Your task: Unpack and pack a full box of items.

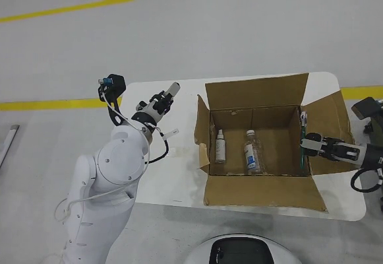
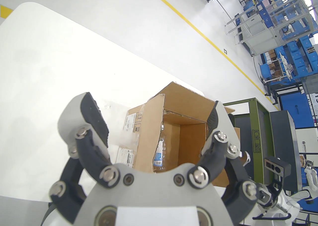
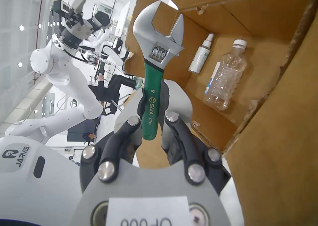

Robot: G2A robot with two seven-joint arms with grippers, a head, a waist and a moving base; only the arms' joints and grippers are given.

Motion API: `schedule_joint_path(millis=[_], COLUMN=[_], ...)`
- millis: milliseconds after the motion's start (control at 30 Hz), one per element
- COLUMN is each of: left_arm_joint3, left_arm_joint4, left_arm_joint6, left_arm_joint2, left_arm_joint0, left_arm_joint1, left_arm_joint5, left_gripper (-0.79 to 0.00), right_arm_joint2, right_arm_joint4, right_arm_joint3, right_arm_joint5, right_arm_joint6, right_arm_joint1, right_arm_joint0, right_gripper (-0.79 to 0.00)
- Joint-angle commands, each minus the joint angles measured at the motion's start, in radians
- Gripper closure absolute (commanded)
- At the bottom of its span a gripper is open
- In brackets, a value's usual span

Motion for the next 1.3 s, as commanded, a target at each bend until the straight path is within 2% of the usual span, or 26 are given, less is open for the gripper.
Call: schedule_joint_path(millis=[0,367,533,667,767,933,1100,1267], left_arm_joint3=[0.0,0.0,0.0,0.0,0.0,0.0,0.0,0.0], left_arm_joint4=[0.0,0.0,0.0,0.0,0.0,0.0,0.0,0.0], left_arm_joint6=[0.0,0.0,0.0,0.0,0.0,0.0,0.0,0.0], left_arm_joint2=[0.0,0.0,0.0,0.0,0.0,0.0,0.0,0.0], left_arm_joint0=[0.0,0.0,0.0,0.0,0.0,0.0,0.0,0.0], left_arm_joint1=[0.0,0.0,0.0,0.0,0.0,0.0,0.0,0.0], left_arm_joint5=[0.0,0.0,0.0,0.0,0.0,0.0,0.0,0.0], left_gripper=[-0.785,-0.785,-0.785,-0.785,-0.785,-0.785,-0.785,-0.785], right_arm_joint2=[0.005,0.005,-0.064,-0.166,-0.266,-0.468,-0.635,-0.742], right_arm_joint4=[0.002,0.002,-0.06,-0.144,-0.284,-0.448,-0.496,-0.485], right_arm_joint3=[0.0,0.0,-0.036,-0.043,-0.03,0.072,0.195,0.308], right_arm_joint5=[-0.001,-0.001,0.002,0.041,0.084,0.179,0.272,0.334], right_arm_joint6=[0.0,0.0,-0.083,-0.144,-0.177,-0.222,-0.255,-0.271], right_arm_joint1=[0.0,0.0,-0.001,-0.003,-0.004,-0.018,-0.046,-0.074], right_arm_joint0=[-0.001,-0.001,0.009,0.055,0.111,0.236,0.357,0.463], right_gripper=[0.0,0.0,0.0,0.0,0.0,0.0,0.0,0.0])
